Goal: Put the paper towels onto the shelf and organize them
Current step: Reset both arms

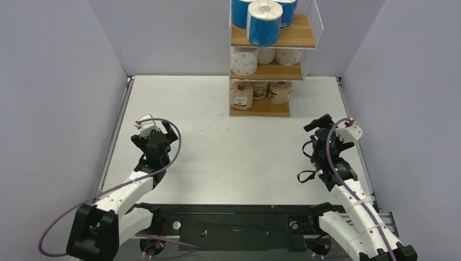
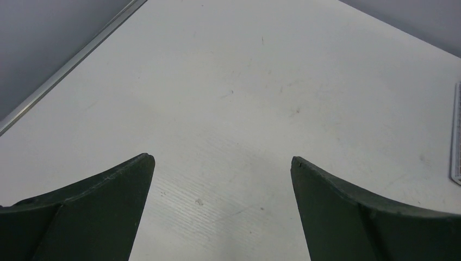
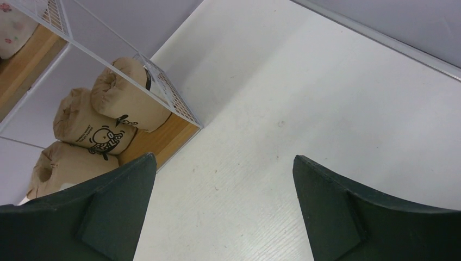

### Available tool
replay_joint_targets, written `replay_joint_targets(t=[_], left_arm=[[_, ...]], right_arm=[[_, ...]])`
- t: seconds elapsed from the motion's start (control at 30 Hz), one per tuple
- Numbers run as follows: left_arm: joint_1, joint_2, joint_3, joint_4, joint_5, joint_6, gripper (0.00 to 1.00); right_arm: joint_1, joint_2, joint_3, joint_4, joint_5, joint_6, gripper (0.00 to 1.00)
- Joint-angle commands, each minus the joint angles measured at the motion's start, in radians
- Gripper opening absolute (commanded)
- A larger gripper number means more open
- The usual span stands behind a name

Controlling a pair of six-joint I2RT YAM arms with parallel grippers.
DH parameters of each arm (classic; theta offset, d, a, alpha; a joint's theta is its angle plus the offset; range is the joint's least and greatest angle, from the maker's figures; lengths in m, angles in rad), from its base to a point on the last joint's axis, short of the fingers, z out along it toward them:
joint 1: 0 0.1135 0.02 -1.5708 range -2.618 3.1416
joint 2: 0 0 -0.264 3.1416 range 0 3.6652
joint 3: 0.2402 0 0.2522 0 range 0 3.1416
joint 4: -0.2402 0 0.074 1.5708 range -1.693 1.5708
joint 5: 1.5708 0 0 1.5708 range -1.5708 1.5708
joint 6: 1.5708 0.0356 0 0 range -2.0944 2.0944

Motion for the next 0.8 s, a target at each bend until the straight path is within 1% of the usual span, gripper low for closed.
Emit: replay_joint_targets(t=[0.0, 0.03, 0.13, 0.27, 0.3, 0.43, 0.5, 0.53, 0.57, 0.63, 0.7, 0.77], left_arm=[[0.092, 0.140, 0.024, 0.213, 0.061, 0.015, 0.96], [0.112, 0.163, 0.029, 0.232, 0.070, 0.024, 0.96], [0.153, 0.218, 0.051, 0.279, 0.128, 0.059, 0.96], [0.183, 0.285, 0.051, 0.375, 0.210, 0.170, 0.96], [0.193, 0.292, 0.056, 0.383, 0.257, 0.191, 0.96], [0.200, 0.325, 0.075, 0.372, 0.329, 0.309, 0.96], [0.202, 0.351, 0.052, 0.382, 0.315, 0.306, 0.96], [0.207, 0.375, 0.019, 0.426, 0.319, 0.288, 0.96], [0.228, 0.389, -0.003, 0.472, 0.375, 0.290, 0.96], [0.252, 0.437, -0.051, 0.617, 0.455, 0.304, 0.96], [0.275, 0.449, -0.097, 0.680, 0.488, 0.286, 0.96], [0.291, 0.467, -0.128, 0.775, 0.483, 0.282, 0.96]], right_arm=[[-0.002, -0.072, -0.045, 0.108, 0.016, -0.006, 0.92], [-0.002, -0.084, -0.053, 0.138, 0.006, -0.022, 0.92], [-0.002, -0.134, -0.073, 0.147, 0.012, -0.068, 0.92], [0.004, -0.180, -0.113, 0.143, 0.036, -0.096, 0.92], [0.008, -0.184, -0.123, 0.161, 0.044, -0.115, 0.92], [0.017, -0.213, -0.158, 0.201, 0.087, -0.171, 0.92], [0.018, -0.218, -0.161, 0.225, 0.104, -0.199, 0.92], [0.019, -0.216, -0.161, 0.236, 0.104, -0.205, 0.92], [0.019, -0.213, -0.160, 0.241, 0.094, -0.213, 0.92], [0.018, -0.193, -0.163, 0.250, 0.070, -0.216, 0.92], [0.015, -0.176, -0.165, 0.258, 0.052, -0.216, 0.92], [0.013, -0.160, -0.167, 0.261, 0.054, -0.213, 0.92]])
